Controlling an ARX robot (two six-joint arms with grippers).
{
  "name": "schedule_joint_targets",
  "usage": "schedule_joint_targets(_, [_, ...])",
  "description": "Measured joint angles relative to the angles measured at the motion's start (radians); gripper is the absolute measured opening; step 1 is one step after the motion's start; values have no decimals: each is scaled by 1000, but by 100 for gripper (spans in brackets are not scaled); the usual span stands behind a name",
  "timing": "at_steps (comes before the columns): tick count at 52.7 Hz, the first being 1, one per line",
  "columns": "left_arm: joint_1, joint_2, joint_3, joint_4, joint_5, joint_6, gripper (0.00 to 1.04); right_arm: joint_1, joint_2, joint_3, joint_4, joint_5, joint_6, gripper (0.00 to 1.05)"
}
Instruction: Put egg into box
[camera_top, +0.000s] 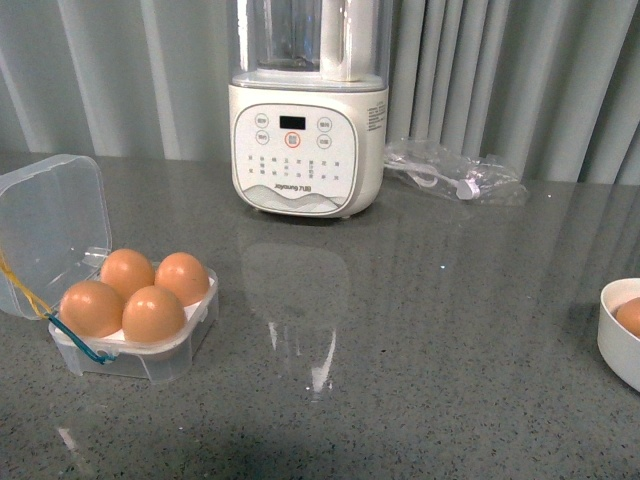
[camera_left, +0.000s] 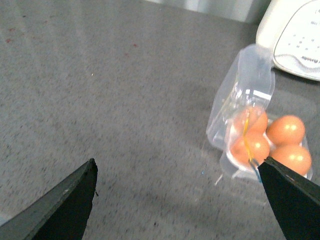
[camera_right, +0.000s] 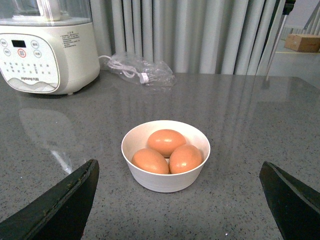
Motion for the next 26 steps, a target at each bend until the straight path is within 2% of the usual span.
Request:
schedule_joint_targets(10, [158, 225, 119, 127, 168, 73, 98, 0, 0, 0, 0, 0, 0, 97])
schedule_joint_targets(26, [298, 457, 267, 185, 329, 176, 98, 0, 0, 0, 0, 0, 0, 97])
